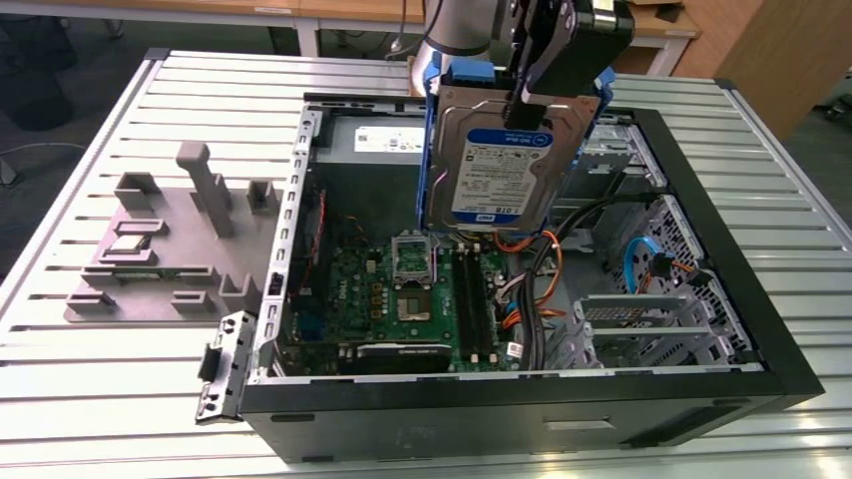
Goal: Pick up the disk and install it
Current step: 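Pick up the disk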
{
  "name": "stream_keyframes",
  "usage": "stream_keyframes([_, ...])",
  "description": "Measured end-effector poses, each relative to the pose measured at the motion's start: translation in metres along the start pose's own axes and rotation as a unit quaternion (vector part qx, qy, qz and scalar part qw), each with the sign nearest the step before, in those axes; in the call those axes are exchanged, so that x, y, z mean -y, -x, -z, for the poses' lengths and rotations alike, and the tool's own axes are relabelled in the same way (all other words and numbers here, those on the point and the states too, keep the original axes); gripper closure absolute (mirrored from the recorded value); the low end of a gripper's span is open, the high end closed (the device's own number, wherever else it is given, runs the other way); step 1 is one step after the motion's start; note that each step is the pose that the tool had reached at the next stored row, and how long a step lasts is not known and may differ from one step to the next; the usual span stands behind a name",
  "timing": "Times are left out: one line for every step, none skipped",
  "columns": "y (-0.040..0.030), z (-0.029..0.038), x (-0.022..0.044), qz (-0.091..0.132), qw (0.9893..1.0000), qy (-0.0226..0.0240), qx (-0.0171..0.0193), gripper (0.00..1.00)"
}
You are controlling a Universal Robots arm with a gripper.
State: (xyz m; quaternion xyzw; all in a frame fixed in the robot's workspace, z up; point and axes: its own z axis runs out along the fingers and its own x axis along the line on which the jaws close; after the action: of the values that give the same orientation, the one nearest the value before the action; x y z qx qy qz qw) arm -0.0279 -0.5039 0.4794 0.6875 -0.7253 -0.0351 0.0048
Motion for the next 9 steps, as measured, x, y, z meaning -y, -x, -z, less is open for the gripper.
stream_keyframes([0.0000, 0.0000, 0.0000, 0.000, 1.0000, 0.0000, 0.0000, 0.65])
stream_keyframes([0.0000, 0.0000, 0.0000, 0.000, 1.0000, 0.0000, 0.0000, 0.65])
stream_keyframes([0.0000, 0.0000, 0.0000, 0.000, 1.0000, 0.0000, 0.0000, 0.65])
stream_keyframes([0.0000, 0.0000, 0.0000, 0.000, 1.0000, 0.0000, 0.0000, 0.65])
stream_keyframes([-0.0001, 0.0000, 0.0000, 0.000, 1.0000, 0.0000, 0.0000, 0.65])
stream_keyframes([-0.0001, 0.0000, 0.0000, 0.000, 1.0000, 0.0000, 0.0000, 0.65])
stream_keyframes([-0.0005, 0.0000, 0.0000, 0.000, 1.0000, 0.0000, 0.0000, 0.65])
stream_keyframes([-0.0009, 0.0001, 0.0002, 0.000, 1.0000, 0.0000, 0.0000, 0.65])
stream_keyframes([-0.0017, 0.0001, 0.0003, 0.000, 1.0000, 0.0000, 0.0000, 0.65])
